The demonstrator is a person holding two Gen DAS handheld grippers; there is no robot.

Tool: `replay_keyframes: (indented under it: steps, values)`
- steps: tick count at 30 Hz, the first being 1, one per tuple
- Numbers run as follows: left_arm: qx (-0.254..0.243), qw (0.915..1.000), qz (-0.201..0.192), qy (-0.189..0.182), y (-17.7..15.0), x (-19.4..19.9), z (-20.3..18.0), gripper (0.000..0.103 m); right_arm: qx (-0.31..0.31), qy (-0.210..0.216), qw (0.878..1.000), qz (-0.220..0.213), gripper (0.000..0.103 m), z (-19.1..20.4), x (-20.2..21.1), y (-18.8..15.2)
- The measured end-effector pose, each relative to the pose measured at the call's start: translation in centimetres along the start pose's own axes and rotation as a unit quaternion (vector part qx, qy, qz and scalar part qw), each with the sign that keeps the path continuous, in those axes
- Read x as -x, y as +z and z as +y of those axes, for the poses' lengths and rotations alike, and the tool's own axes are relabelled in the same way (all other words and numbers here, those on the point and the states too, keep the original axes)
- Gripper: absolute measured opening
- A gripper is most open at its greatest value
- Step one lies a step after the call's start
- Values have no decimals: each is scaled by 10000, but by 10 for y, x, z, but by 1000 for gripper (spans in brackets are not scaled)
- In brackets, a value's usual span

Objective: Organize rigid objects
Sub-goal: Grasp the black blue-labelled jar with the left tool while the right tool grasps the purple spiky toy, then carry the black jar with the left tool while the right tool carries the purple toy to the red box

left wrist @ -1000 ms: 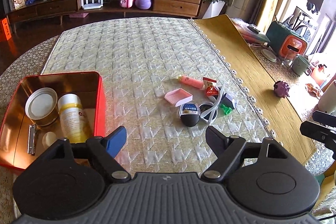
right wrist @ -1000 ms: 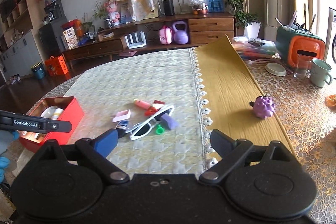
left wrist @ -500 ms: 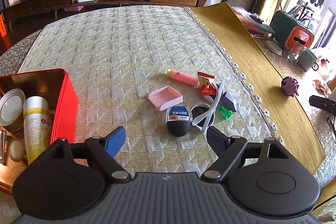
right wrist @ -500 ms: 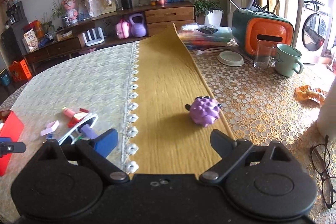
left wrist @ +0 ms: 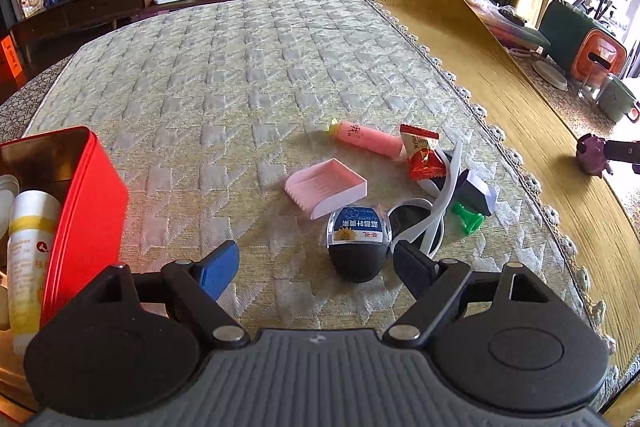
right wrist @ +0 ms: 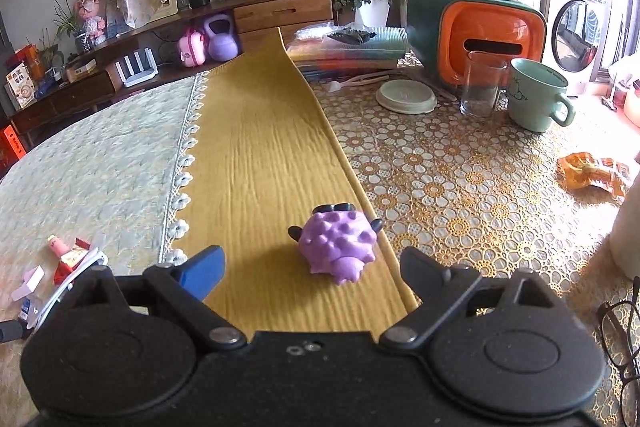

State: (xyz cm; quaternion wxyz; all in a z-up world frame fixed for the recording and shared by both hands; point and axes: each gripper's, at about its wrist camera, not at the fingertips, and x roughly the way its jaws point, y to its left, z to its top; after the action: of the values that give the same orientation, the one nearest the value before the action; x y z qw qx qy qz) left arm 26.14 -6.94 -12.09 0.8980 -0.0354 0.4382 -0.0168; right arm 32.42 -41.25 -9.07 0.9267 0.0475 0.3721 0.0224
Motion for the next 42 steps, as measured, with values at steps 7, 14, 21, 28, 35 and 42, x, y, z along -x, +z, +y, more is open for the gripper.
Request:
replay_keyframes:
  steps: [7, 14, 21, 28, 35, 42]
  values:
    - [46, 9999, 44, -82, 3, -11, -5, 84, -101, -124, 9998, 73, 92, -6, -15, 6]
    - [218, 9994, 37, -258, 5, -17, 1, 83, -155, -120, 9997, 126, 87, -6, -29, 9]
    - [5, 9998, -70, -179, 3, -14, -1, 57, -223, -167, 9993, 229, 77, -8, -43, 11]
    - [-126, 9996, -129, -220, 4, -16, -4, 40, -117, -226, 9994, 253, 62, -4, -49, 9]
    - [-74, 9996, -91, -257, 3, -12, -3, 39, -108, -215, 9995, 201, 61, -1, -38, 4]
    - [-69, 9997, 25, -252, -8, 1, 1, 39, -71, 41, 9997, 223, 61, 13, -10, -11]
